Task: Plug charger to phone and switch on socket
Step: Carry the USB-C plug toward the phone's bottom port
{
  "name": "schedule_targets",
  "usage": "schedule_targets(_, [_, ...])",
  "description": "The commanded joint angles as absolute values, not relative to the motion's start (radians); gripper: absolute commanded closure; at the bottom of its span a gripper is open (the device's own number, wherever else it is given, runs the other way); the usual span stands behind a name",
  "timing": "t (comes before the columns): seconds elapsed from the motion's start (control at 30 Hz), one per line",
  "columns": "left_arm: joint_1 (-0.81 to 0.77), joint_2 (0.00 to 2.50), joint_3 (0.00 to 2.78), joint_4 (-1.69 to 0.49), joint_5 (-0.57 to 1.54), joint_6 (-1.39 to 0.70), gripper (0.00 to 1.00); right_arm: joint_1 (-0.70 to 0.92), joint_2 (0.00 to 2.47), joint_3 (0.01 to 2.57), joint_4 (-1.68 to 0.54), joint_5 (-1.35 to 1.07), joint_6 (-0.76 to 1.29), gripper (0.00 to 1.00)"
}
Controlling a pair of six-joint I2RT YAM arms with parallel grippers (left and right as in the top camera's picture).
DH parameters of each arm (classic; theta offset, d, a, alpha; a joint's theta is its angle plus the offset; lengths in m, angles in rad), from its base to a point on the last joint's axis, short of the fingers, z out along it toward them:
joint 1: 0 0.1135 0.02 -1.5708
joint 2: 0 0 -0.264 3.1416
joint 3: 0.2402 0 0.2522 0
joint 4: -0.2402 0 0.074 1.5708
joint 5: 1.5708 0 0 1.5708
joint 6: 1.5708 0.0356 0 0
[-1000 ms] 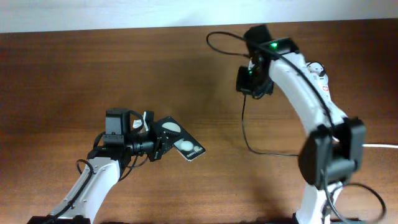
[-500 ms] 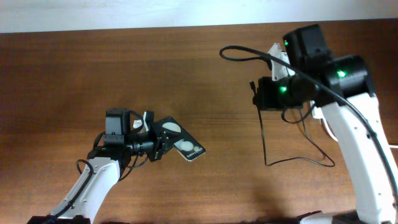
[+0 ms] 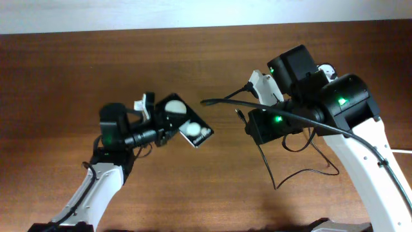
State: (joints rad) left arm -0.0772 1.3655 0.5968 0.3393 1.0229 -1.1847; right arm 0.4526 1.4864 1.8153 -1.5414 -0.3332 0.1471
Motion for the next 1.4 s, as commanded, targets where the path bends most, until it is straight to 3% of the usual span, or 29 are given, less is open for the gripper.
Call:
schedule_targets(0.0, [-0.006, 1.354, 0.612, 0.48, 1.103, -1.298, 1.0, 0.459, 1.474, 1.816, -1.569, -0.321, 0.135, 0.96])
schedule_targets(0.17, [0.067, 1.45, 0.789, 0.509, 1.205, -1.332, 1.0, 0.46, 1.474, 1.767, -1.584, -0.335, 0.137, 0.96])
schedule_targets(0.27, [0.065, 1.632, 1.009, 0.508, 1.369, -1.334, 1.0, 0.472, 1.476, 1.763, -1.522, -0.462, 0.139, 0.96])
schedule_targets(0.47, [0.065, 1.643, 1.011, 0.508, 1.411, -1.34, 1.0, 0.668, 1.482, 1.679, -1.273, -0.316, 0.217, 0.96])
schedule_targets(0.7, [0.065, 1.643, 1.011, 0.508, 1.426, -1.339, 1.0, 0.674, 1.596, 1.659, -1.199, -0.314, 0.219, 0.96])
schedule_targets(1.37, [0.066, 1.643, 1.011, 0.508, 1.452, -1.339, 1.0, 0.707, 1.609, 1.659, -1.096, -0.321, 0.319, 0.96])
